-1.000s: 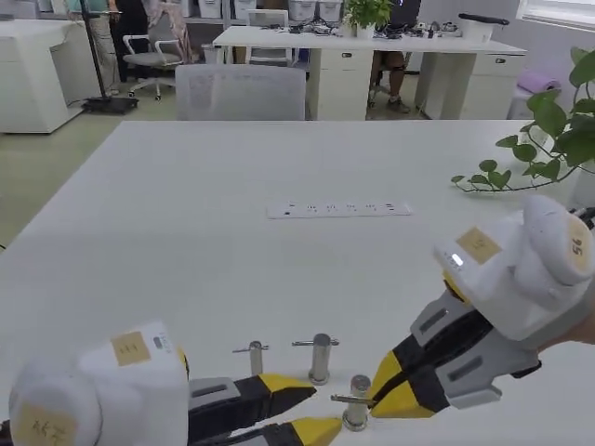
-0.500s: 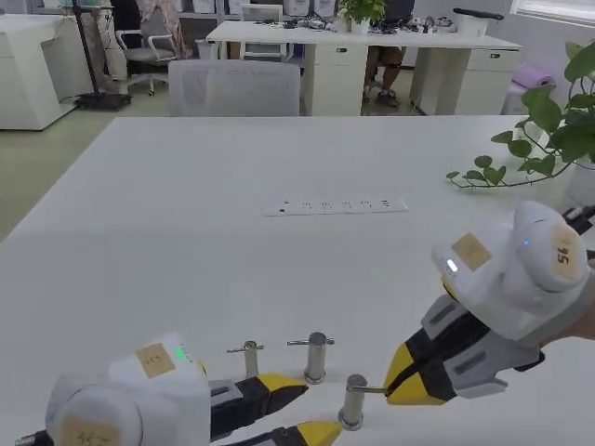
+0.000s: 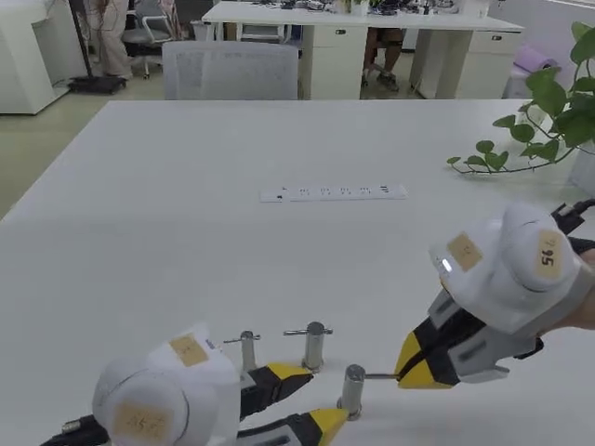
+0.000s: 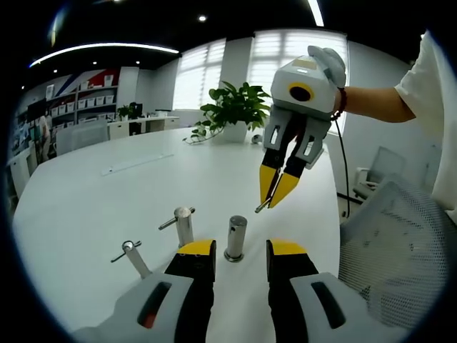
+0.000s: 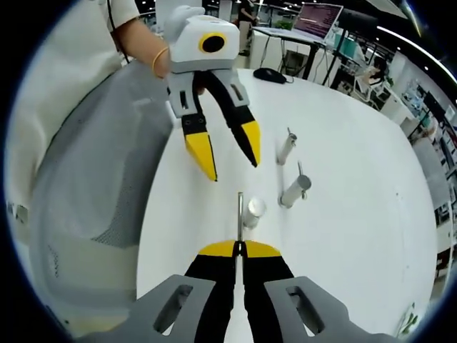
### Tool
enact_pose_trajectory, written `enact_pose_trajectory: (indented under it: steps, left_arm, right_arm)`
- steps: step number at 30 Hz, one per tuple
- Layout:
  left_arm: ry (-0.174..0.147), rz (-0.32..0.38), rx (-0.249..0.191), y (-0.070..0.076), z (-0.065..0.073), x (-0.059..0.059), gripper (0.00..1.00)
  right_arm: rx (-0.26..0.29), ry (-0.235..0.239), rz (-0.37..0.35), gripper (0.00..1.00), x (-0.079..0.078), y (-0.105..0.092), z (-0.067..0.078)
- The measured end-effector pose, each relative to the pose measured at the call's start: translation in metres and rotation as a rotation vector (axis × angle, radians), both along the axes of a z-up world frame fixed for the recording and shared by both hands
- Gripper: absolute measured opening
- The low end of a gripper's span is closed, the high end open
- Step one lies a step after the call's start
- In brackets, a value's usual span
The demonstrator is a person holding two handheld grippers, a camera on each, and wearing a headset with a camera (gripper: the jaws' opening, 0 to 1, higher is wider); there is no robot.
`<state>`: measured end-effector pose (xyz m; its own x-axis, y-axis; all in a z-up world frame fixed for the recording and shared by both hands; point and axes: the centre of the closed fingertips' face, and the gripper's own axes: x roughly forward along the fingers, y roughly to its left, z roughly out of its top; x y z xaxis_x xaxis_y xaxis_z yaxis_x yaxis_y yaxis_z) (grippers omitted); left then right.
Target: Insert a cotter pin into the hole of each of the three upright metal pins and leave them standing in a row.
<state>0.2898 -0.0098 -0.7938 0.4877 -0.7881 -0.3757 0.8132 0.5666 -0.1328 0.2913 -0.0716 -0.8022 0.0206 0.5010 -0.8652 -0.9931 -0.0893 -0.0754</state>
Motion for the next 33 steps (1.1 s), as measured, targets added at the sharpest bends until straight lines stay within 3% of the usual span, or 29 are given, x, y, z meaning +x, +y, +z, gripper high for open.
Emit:
enact_pose_trajectory:
  steps: [19, 33]
  left_arm:
    - [0.023, -0.019, 0.065, -0.017, -0.023, 0.014, 0.27]
    - [0.042, -0.02, 0.059, -0.031, -0.031, 0.022, 0.21]
  right_arm:
    - [-0.059, -0.001, -0.024, 0.03, 0.017, -0.014, -0.022]
    - [-0.068, 0.004, -0.011, 0.03, 0.02, -0.012, -0.027]
